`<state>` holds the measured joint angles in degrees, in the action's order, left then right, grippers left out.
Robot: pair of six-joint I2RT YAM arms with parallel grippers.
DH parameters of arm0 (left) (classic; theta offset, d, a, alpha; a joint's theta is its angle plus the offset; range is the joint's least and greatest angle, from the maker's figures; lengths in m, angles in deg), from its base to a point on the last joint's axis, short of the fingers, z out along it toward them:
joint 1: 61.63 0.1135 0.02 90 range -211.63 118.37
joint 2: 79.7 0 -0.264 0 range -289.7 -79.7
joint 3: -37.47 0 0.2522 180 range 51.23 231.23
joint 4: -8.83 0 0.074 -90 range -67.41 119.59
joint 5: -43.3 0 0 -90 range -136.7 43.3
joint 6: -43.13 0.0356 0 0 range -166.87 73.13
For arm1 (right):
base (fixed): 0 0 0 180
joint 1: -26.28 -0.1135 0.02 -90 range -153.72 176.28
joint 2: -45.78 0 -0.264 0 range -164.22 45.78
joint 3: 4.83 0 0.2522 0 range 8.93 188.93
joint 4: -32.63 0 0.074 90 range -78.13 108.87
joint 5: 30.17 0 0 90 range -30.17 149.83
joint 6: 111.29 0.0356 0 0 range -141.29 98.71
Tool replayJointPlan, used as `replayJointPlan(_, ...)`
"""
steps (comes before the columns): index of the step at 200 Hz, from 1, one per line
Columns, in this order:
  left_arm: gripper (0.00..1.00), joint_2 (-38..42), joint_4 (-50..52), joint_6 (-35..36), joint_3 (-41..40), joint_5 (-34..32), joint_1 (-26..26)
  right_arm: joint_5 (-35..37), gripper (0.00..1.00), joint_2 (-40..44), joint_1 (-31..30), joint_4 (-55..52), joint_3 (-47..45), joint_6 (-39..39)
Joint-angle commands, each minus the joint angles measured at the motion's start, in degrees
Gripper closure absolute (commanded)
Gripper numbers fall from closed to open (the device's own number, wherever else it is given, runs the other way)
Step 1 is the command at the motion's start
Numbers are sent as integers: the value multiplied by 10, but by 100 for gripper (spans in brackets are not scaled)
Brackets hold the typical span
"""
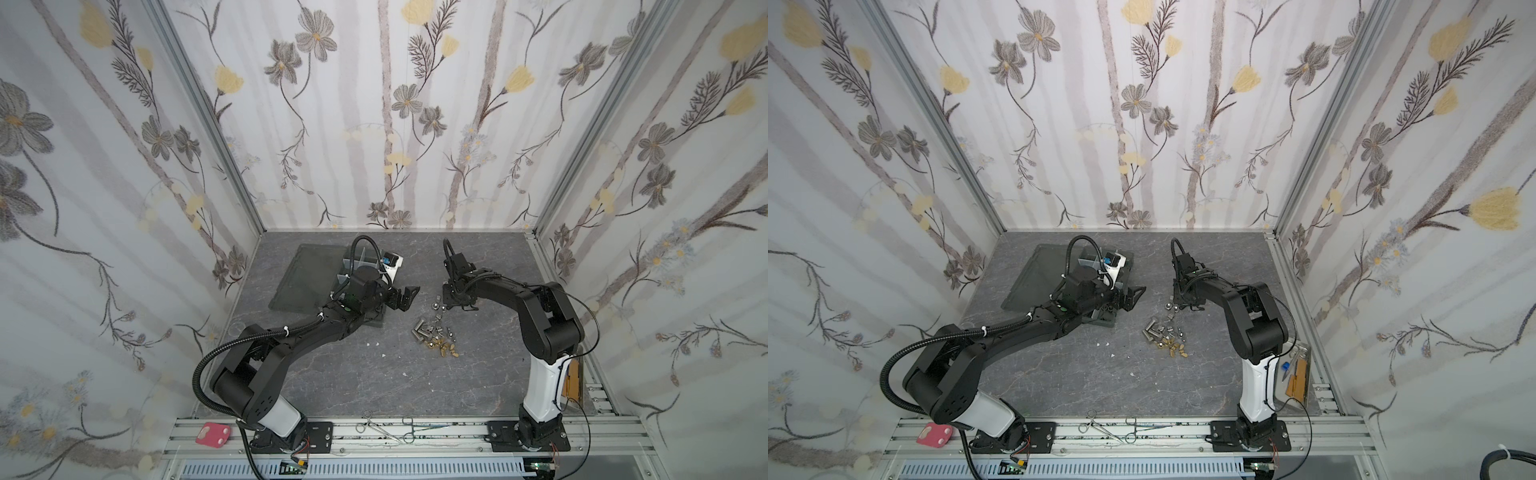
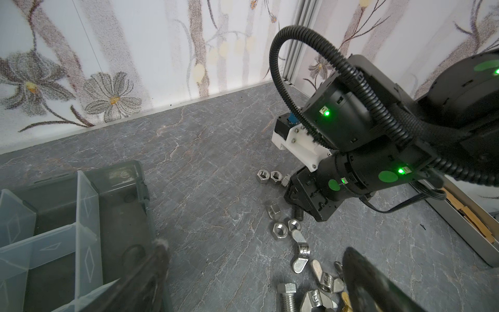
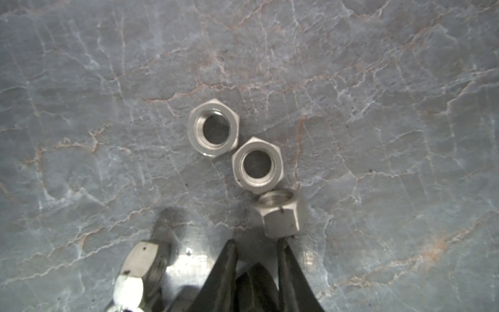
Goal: Sort the screws and nuts into containers
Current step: Pick up the screw from the center of the table, then place the screw into the container.
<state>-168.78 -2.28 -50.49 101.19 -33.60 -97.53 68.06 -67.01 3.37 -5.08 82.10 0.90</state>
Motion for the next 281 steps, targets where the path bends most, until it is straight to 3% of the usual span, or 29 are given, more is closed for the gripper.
replayJointPlan(1,0,6,-25,2,-5,-7,1,-4,84,10,0,-21,2,-1)
replayJointPlan(65,0,17,-40,0,-20,-35,2,-5,99,27,0,-15,-1,-2)
replayJointPlan(113,0,30,-50,-2,-26,-66,2,2,100,54,0,-17,3,-2)
replayJointPlan(148,0,83,-98,-20,-67,-111,10,-45,100,87,-7,-14,34,-2)
replayJointPlan(183,0,167,-148,-108,-151,-150,82,-143,100,86,-77,25,103,-25)
replayJointPlan(217,0,237,-53,-207,-192,-220,183,-268,100,10,-175,103,172,-50)
replayJointPlan(251,0,298,0,-224,-228,-249,227,-261,100,-66,-255,137,232,-99)
replayJointPlan(281,0,301,18,-221,-234,-236,236,-254,100,-116,-274,152,268,-105)
